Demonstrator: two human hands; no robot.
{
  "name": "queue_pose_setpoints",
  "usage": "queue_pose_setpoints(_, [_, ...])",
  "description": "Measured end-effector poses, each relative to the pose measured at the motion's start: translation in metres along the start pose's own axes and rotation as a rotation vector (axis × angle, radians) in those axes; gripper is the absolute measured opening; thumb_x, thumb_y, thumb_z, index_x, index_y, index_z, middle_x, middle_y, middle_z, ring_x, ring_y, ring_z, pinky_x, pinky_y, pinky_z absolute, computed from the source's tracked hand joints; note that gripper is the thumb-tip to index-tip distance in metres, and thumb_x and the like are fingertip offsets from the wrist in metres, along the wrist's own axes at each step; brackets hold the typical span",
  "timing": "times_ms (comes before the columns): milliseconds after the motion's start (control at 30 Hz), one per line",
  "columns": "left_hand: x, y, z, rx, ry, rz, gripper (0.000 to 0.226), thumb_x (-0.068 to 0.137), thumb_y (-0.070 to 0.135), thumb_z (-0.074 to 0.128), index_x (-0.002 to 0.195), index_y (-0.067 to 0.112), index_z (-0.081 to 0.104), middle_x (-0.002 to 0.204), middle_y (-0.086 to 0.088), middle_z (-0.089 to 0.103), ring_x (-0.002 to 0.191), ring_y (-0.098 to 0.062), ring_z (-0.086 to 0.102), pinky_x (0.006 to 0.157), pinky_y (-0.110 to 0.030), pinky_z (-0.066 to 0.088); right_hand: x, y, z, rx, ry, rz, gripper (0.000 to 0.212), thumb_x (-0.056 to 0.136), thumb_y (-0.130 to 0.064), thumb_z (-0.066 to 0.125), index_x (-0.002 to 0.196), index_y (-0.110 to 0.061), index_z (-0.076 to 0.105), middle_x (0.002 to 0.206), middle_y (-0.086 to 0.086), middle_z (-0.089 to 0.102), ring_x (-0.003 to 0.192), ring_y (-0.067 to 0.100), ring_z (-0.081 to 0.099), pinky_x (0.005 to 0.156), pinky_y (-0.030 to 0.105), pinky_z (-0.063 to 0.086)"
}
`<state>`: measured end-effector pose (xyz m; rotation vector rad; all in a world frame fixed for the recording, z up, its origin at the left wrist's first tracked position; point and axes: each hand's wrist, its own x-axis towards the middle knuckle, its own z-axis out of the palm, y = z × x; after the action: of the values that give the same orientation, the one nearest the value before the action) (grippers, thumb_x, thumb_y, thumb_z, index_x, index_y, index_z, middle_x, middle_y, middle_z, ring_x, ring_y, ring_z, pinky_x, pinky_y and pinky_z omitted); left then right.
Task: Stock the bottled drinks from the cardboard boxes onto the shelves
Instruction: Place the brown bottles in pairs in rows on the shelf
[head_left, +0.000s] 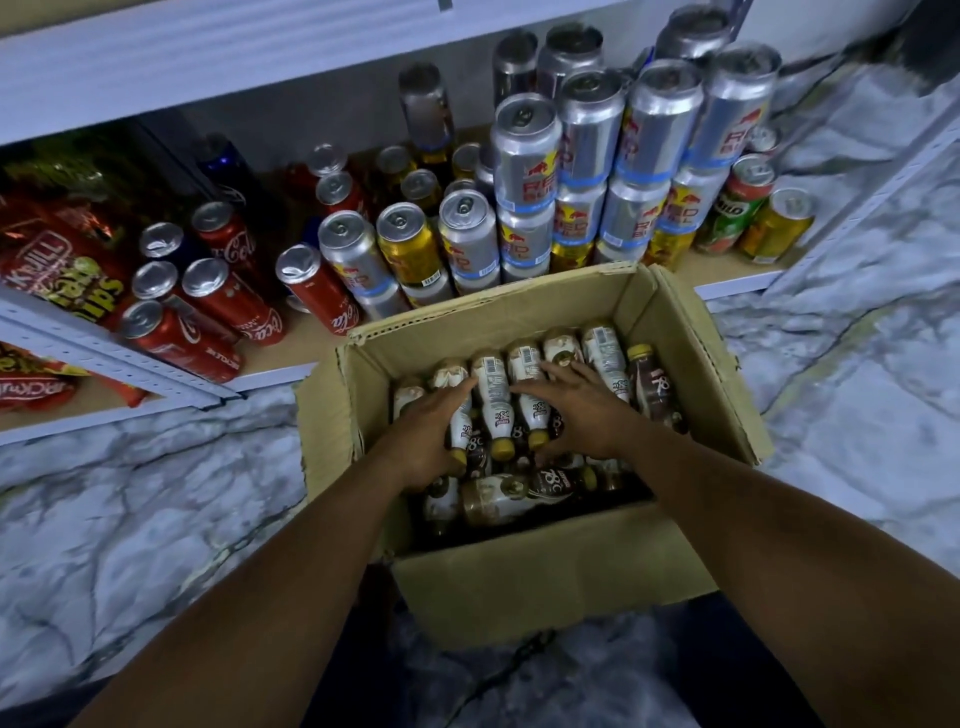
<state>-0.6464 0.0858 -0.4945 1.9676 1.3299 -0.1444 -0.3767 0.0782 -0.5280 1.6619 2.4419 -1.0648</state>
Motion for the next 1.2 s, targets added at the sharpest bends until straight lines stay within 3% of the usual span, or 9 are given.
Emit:
queue_pose_setpoints(233, [-0.009, 0.01, -0.01, -0.336, 0.16, -0.03, 0.107, 0.084, 0.026, 0.085, 0.159, 0.049, 0.013, 0.158, 0.01, 0.044, 0.147, -0.012, 0.036, 0.112, -0.036, 0.039, -0.008, 0.01, 0.005, 0.208, 0.116, 0.0, 0.092, 0.08, -0.046, 0.083, 0.154, -0.046, 0.029, 0.162, -0.009, 0.035, 0.151, 0.016, 0.026, 0.126, 0.049, 0.016])
queue_pose_setpoints(400, [-0.009, 0.013, -0.016, -0.497, 0.316, -0.038, 0.094, 0.09, 0.029, 0.078, 0.159, 0.048, 0.017, 0.141, 0.019, 0.059, 0.135, -0.006, 0.048, 0.11, -0.031, 0.036, -0.02, 0.001, -0.006, 0.476, 0.196, 0.037, 0.085, 0.084, -0.038, 0.083, 0.144, -0.064, 0.029, 0.144, -0.031, 0.051, 0.119, 0.013, 0.062, 0.091, 0.038, 0.054])
queue_pose_setpoints(533, [-0.007, 0.017, -0.018, -0.534, 0.416, -0.047, 0.086, 0.094, 0.027, 0.074, 0.155, 0.056, 0.021, 0.13, 0.021, 0.065, 0.08, -0.022, 0.063, 0.065, -0.018, 0.051, -0.018, -0.009, -0.017, 0.572, 0.336, 0.078, 0.066, 0.09, -0.046, 0.074, 0.145, -0.054, 0.038, 0.135, -0.036, 0.057, 0.104, 0.015, 0.068, 0.086, 0.044, 0.056])
queue_pose_setpoints(600, [-0.008, 0.021, -0.018, -0.519, 0.443, -0.066, 0.086, 0.094, 0.023, 0.073, 0.154, 0.056, 0.021, 0.127, 0.02, 0.066, 0.06, -0.011, 0.057, 0.051, -0.023, 0.047, -0.014, -0.013, -0.019, 0.523, 0.391, 0.079, 0.058, 0.093, -0.051, 0.068, 0.144, -0.051, 0.04, 0.132, -0.035, 0.059, 0.099, 0.016, 0.07, 0.084, 0.042, 0.057])
queue_pose_setpoints(800, [-0.004, 0.026, -0.019, -0.457, 0.499, -0.146, 0.086, 0.09, 0.021, 0.072, 0.154, 0.049, 0.023, 0.123, 0.023, 0.066, 0.084, -0.003, 0.066, 0.063, -0.006, 0.042, 0.003, -0.02, -0.014, 0.137, 0.648, -0.01, 0.051, 0.092, -0.053, 0.054, 0.14, -0.039, 0.042, 0.107, 0.002, 0.075, 0.071, 0.024, 0.068, 0.056, 0.039, 0.054])
queue_pose_setpoints(867, [-0.001, 0.026, -0.019, -0.436, 0.524, -0.155, 0.079, 0.093, 0.024, 0.07, 0.155, 0.046, 0.025, 0.128, 0.022, 0.065, 0.096, -0.007, 0.065, 0.075, -0.015, 0.044, 0.009, -0.018, -0.012, 0.133, 0.689, 0.011, 0.051, 0.091, -0.051, 0.059, 0.139, -0.034, 0.049, 0.096, 0.003, 0.074, 0.068, 0.025, 0.066, 0.052, 0.034, 0.048])
queue_pose_setpoints(967, [0.007, 0.022, -0.017, -0.385, 0.536, -0.182, 0.061, 0.095, 0.032, 0.072, 0.148, 0.038, 0.043, 0.128, 0.018, 0.066, 0.113, -0.01, 0.054, 0.094, -0.028, 0.041, 0.014, -0.014, -0.009, 0.217, 0.696, 0.093, 0.054, 0.088, -0.045, 0.073, 0.137, -0.031, 0.056, 0.105, -0.002, 0.074, 0.078, 0.019, 0.068, 0.059, 0.033, 0.053])
queue_pose_setpoints(1067, [0.016, 0.018, -0.014, -0.378, 0.607, -0.198, 0.043, 0.091, 0.031, 0.077, 0.131, 0.029, 0.062, 0.118, 0.004, 0.073, 0.11, -0.019, 0.065, 0.092, -0.039, 0.055, 0.017, -0.014, -0.005, 0.363, 0.63, 0.182, 0.048, 0.086, -0.046, 0.077, 0.13, -0.036, 0.059, 0.11, -0.004, 0.074, 0.088, 0.015, 0.068, 0.073, 0.038, 0.059])
queue_pose_setpoints(1200, [0.018, 0.018, -0.012, -0.415, 0.662, -0.184, 0.041, 0.092, 0.024, 0.076, 0.132, 0.027, 0.066, 0.119, 0.003, 0.073, 0.108, -0.016, 0.066, 0.094, -0.039, 0.055, 0.018, -0.02, -0.006, 0.474, 0.641, 0.228, 0.038, 0.089, -0.04, 0.077, 0.122, -0.038, 0.059, 0.102, -0.008, 0.073, 0.084, 0.013, 0.067, 0.07, 0.039, 0.058])
